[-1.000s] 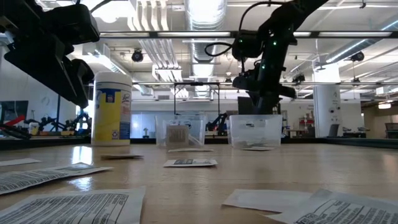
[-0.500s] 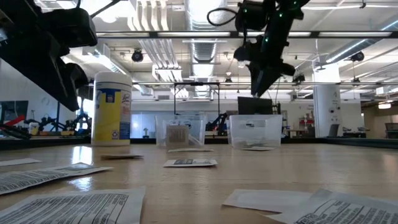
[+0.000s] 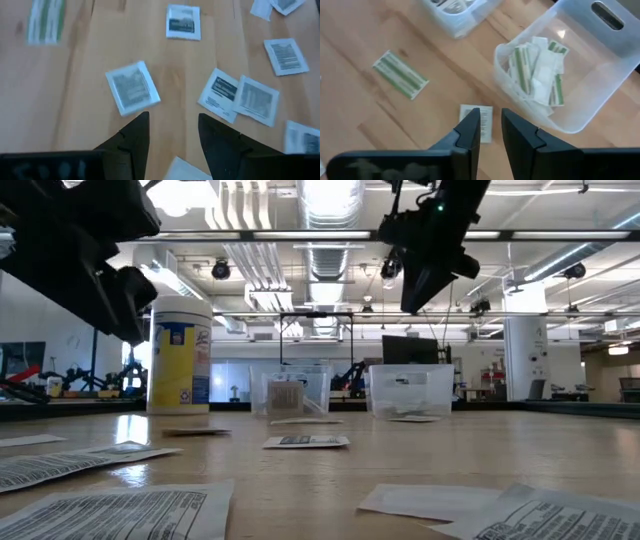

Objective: Pick & Place First Aid Supplies
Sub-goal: Put the towelette pack into the left transparent bin

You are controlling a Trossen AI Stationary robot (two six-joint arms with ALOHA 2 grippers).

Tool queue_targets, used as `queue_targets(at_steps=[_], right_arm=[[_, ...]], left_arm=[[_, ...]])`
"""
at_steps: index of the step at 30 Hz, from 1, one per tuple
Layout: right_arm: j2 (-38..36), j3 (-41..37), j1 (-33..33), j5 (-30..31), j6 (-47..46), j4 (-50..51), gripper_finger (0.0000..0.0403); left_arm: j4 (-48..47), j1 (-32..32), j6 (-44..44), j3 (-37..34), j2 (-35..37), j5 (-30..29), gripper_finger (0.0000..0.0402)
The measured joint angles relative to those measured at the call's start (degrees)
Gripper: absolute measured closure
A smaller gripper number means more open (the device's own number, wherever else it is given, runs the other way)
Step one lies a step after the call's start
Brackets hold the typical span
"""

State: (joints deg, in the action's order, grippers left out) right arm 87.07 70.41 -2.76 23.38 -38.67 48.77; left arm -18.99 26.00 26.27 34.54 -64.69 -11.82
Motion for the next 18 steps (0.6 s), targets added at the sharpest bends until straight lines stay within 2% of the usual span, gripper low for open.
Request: queue_targets(at_steps=[9, 18], right_arm=[[0.0, 0.0, 3.6, 0.8, -1.3, 0.0, 0.0332], [0.0, 0.0, 3.6, 0.9, -1.3, -0.1, 0.0319]], left_arm=[[9.2, 0.1, -14.2, 1.1, -8.3, -0.4, 0.0241], [9.7, 0.0, -13.8, 4.5, -16.5, -3.3, 0.0241]])
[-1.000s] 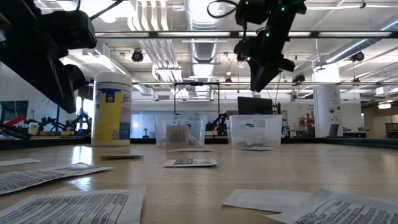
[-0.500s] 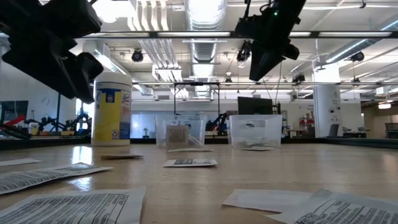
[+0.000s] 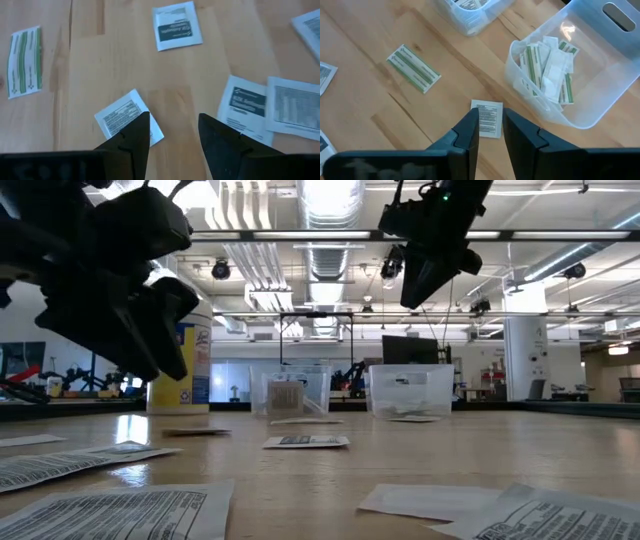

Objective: Pick & Place First Aid Supplies
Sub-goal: Put the towelette pack into the left transparent bin

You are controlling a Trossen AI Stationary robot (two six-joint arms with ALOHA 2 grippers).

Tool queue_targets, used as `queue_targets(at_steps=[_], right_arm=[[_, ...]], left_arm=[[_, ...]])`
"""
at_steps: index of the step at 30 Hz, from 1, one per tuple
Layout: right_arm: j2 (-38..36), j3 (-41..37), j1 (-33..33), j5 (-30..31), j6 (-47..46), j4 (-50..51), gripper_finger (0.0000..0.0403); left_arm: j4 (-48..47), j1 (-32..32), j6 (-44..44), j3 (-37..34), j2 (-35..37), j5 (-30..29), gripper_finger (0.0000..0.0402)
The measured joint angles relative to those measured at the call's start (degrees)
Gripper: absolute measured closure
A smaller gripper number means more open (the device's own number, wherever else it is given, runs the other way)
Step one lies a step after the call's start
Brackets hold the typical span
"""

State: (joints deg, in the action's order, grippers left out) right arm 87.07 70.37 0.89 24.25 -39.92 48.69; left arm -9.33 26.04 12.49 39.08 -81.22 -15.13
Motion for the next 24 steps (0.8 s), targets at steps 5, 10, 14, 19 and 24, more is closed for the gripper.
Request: queue_targets(at_steps=[5, 10, 14, 19, 24], right_arm=[[0.0, 0.0, 0.0, 0.0, 0.0, 0.0, 0.0314], [0.0, 0.0, 0.0, 0.0, 0.0, -0.2, 0.0312], [0.0, 0.0, 0.0, 0.0, 0.0, -0.2, 0.0318], [0.0, 0.0, 0.0, 0.0, 0.0, -0.2, 0.0328], [0.0, 0.0, 0.0, 0.4, 0.0, -0.4, 0.0335]], left_arm=[[-0.1, 0.0, 3.5, 0.6, -2.5, -1.7, 0.0241], [-0.1, 0.0, 6.3, 0.4, -4.8, -4.4, 0.0241], [0.0, 0.1, 7.0, 0.4, -6.7, -5.3, 0.0241], [1.5, 0.7, 7.2, 0.3, -9.0, -5.6, 0.0241], [2.1, 0.9, 7.0, 0.2, -10.6, -8.4, 0.0241]])
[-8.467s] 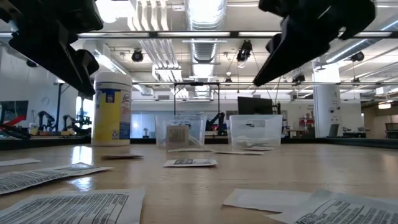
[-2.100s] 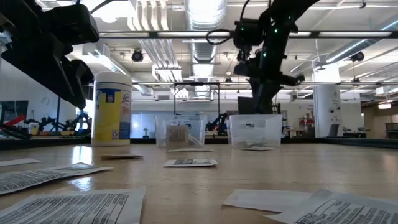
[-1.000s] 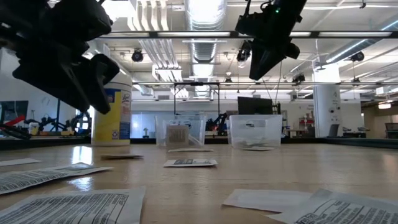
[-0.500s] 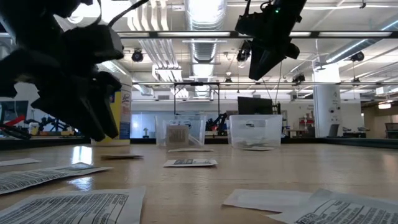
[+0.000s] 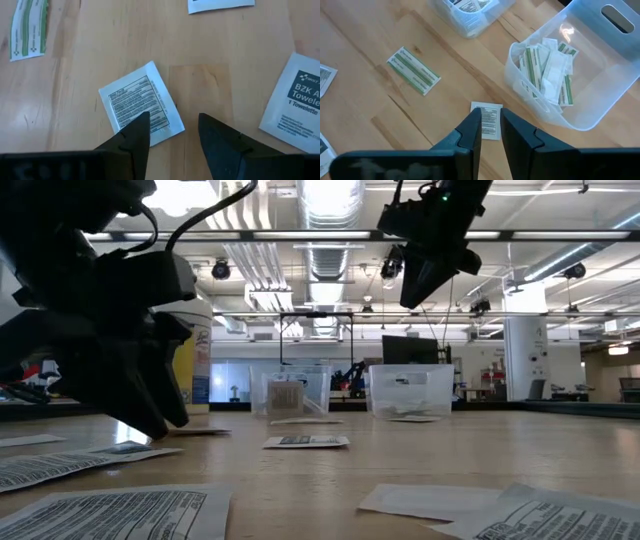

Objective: Pick & Place First Aid Supplies
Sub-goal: Put the towelette pack into the left transparent bin

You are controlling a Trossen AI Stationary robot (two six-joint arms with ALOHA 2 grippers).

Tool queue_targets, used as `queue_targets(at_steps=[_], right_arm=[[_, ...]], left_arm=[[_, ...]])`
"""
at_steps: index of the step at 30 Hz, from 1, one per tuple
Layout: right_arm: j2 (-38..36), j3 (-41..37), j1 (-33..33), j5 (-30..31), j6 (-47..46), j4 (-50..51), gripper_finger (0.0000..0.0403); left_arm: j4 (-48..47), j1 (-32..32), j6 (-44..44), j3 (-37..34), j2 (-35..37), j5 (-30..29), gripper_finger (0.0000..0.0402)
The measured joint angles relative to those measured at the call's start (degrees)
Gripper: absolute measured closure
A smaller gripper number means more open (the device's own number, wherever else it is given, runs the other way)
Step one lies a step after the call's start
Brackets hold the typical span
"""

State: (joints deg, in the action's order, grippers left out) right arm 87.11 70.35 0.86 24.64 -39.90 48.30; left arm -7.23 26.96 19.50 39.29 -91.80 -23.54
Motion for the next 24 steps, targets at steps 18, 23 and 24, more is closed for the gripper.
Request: queue_targets(at_steps=[18, 23, 24], right_arm=[[0.0, 0.0, 0.0, 0.0, -0.2, -1.1, 0.0319], [0.0, 0.0, 0.0, -0.1, -0.2, -1.1, 0.0327], [0.0, 0.0, 0.0, -0.1, -0.2, -1.1, 0.0329]], left_arm=[[0.1, -0.3, -2.9, 0.0, -6.9, -2.0, 0.0376], [0.0, -0.3, -2.9, 0.0, -7.6, -2.6, 0.0399], [-0.1, -0.3, -2.9, -0.1, -7.5, -2.9, 0.0399]])
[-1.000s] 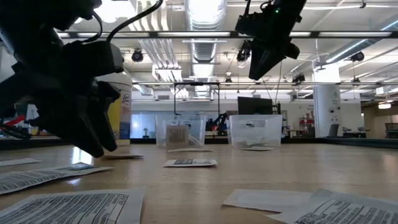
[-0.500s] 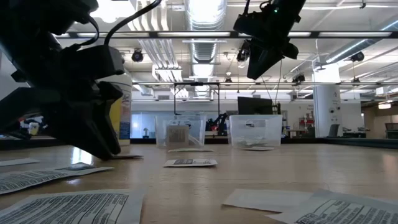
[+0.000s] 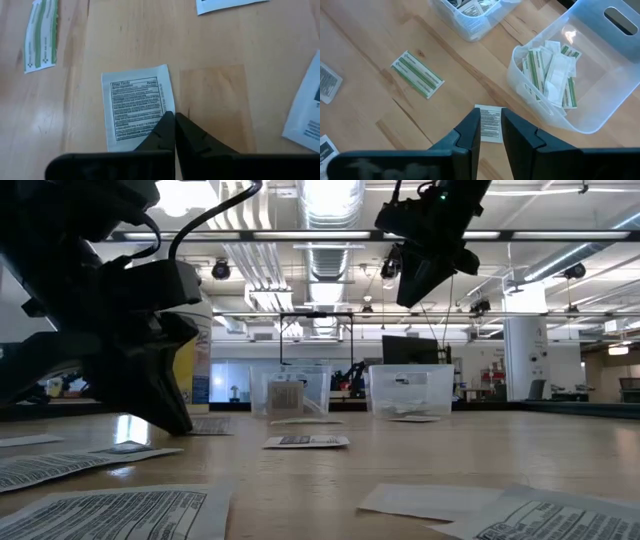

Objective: Pick & Place First Aid Supplies
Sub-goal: Put the towelette pack into the left transparent bin

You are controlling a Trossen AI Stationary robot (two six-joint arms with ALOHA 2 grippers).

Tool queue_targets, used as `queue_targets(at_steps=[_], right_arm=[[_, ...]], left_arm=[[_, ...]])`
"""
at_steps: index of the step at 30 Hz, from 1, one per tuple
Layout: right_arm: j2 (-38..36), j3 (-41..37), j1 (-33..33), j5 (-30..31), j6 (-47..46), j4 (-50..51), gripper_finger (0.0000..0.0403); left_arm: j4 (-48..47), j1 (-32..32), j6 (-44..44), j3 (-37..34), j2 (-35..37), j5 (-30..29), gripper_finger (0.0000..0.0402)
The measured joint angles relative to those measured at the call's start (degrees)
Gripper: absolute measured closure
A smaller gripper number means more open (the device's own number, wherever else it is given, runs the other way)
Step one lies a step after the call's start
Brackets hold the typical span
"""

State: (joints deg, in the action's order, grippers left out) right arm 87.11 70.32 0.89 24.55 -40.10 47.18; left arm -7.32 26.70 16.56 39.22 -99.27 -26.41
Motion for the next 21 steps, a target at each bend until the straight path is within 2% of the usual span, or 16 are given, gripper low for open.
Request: queue_targets(at_steps=[11, 21], right_arm=[[0.0, 0.0, 0.0, -0.1, 0.2, 0.0, 0.0328], [0.0, 0.0, 0.1, -0.4, 0.2, 0.0, 0.0330]], left_arm=[[-2.9, 2.7, -1.7, -0.3, 7.9, -4.7, 0.0401], [-0.6, 4.2, -4.8, 0.2, 16.5, -11.0, 0.0402]])
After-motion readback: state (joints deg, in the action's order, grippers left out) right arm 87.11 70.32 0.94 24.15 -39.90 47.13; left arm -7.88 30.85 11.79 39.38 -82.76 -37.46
